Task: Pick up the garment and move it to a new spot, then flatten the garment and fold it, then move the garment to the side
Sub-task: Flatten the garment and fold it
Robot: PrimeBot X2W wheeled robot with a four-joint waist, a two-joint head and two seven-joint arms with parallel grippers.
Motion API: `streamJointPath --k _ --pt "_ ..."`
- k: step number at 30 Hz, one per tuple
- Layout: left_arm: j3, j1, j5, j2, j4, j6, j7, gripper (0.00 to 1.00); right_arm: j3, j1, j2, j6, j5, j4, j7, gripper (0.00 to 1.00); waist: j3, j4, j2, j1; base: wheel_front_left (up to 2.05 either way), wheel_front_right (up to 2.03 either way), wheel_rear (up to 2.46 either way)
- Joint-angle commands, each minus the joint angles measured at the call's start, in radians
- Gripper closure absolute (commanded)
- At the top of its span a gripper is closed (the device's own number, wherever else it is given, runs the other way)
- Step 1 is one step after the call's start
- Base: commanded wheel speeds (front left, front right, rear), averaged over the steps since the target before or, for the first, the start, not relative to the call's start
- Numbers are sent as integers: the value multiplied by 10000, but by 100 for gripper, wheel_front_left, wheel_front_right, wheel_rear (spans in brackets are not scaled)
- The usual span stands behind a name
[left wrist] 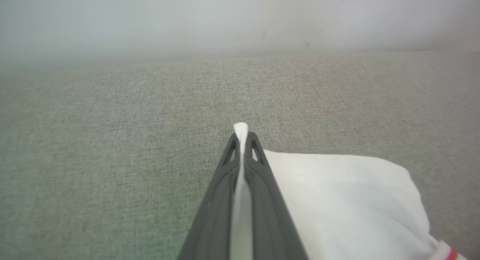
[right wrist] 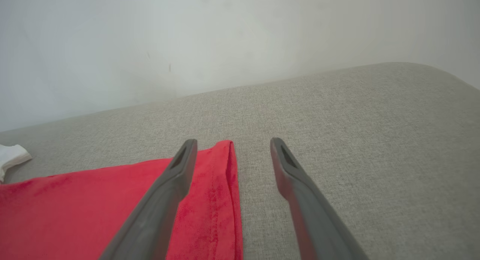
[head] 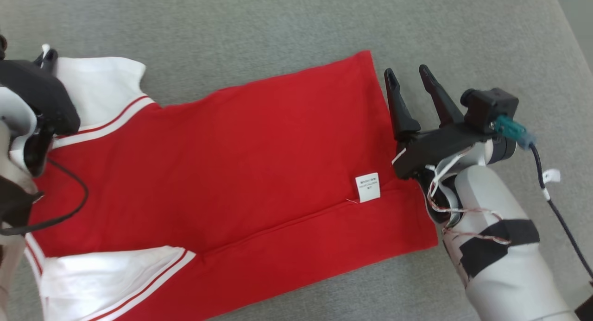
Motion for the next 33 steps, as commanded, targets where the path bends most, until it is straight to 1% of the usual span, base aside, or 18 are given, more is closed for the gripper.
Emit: streamJointPath --k 1,4,9,15,16,17,18,19,20,21,26,29,33 --pt "-49 -142 -7 -108 -16 -67 -226 100 22 -262 -99 -24 83 168 159 0 -221 287 -1 0 0 0 0" --pt "-200 -63 -59 -248 -214 -114 -565 100 21 -613 -251 -24 22 674 541 0 -321 582 -1 0 0 0 0" --pt "-455 -28 -200 -448 -777 -157 -1027 100 -138 -1407 -504 -24 -70 1893 1434 0 -282 1109 -1 0 0 0 0" --pt "-843 -17 -379 -581 -1538 -131 -1141 100 -305 -2325 -574 -24 -98 3309 1697 0 -47 1642 -1 0 0 0 0" --pt "-887 -19 -418 -589 -1631 -131 -1166 100 -330 -2432 -556 -24 -89 3587 1763 37 -15 1700 -1 0 0 0 0" --pt "-887 -19 -418 -589 -1631 -131 -1166 100 -330 -2432 -556 -24 -89 3587 1763 37 -15 1700 -1 0 0 0 0" --pt "-945 -38 -450 -620 -1711 -132 -1177 100 -328 -2539 -614 -24 -195 3881 1865 60 24 1778 -1 0 0 0 0" --pt "-992 -52 -494 -616 -1779 -132 -1187 100 -328 -2683 -613 -24 -256 4117 1882 90 52 1828 -1 0 0 0 0" --pt "-1042 -74 -536 -641 -1856 -132 -1207 100 -407 -2820 -628 -24 -284 4373 1909 100 93 1887 -1 0 0 0 0" --pt "-1084 -90 -562 -650 -1904 -133 -1217 100 -432 -2947 -633 -24 -345 4611 1922 100 128 1937 -1 0 0 0 0" --pt "-1199 -37 -766 -626 -2075 -134 -1460 100 -479 -3503 -624 -24 -656 5198 1155 100 128 2091 -1 0 0 0 0" --pt "-1178 20 -894 -576 -2132 -134 -1764 100 -435 -3669 -699 -24 -743 5393 596 100 -127 2125 -1 0 0 0 0" --pt "-1304 396 -1017 -591 -2310 -134 -2104 100 -298 -3419 -643 -24 -599 5544 -67 100 -604 2162 -1 0 0 0 0"
